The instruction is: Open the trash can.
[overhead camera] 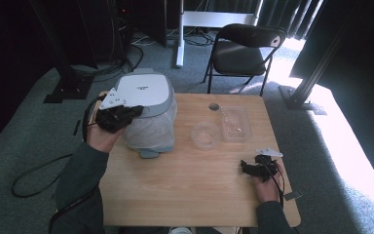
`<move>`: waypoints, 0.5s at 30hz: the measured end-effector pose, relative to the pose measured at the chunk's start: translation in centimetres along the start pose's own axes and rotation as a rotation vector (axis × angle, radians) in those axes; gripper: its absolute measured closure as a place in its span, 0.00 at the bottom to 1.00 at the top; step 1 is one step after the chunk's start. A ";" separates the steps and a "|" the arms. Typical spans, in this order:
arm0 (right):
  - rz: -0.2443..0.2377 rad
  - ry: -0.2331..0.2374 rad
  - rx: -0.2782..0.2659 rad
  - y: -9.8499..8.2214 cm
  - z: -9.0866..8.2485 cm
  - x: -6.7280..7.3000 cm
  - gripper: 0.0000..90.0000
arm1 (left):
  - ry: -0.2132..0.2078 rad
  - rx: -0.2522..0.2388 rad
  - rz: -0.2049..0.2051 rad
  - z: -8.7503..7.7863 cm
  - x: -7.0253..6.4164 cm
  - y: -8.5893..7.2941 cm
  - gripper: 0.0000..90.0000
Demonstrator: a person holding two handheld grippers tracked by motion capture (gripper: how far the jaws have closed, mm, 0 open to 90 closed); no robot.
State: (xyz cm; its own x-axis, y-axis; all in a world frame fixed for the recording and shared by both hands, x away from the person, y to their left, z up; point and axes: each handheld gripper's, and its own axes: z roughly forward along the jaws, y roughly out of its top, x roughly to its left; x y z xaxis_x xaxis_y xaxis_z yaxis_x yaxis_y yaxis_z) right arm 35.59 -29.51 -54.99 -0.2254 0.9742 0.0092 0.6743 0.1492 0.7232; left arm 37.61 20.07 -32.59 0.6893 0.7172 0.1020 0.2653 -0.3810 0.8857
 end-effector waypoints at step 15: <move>0.000 0.000 0.002 0.0 0.0 0.0 0.13 | -0.002 -0.004 0.006 -0.3 -0.2 0.1 0.87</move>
State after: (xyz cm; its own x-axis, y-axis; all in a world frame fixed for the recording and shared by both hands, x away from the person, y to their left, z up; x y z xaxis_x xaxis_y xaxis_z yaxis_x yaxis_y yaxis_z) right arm 35.59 -29.51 -54.98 -0.2260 0.9741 0.0092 0.6756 0.1499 0.7219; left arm 37.32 20.06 -32.45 0.6922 0.7138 0.1066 0.2581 -0.3828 0.8870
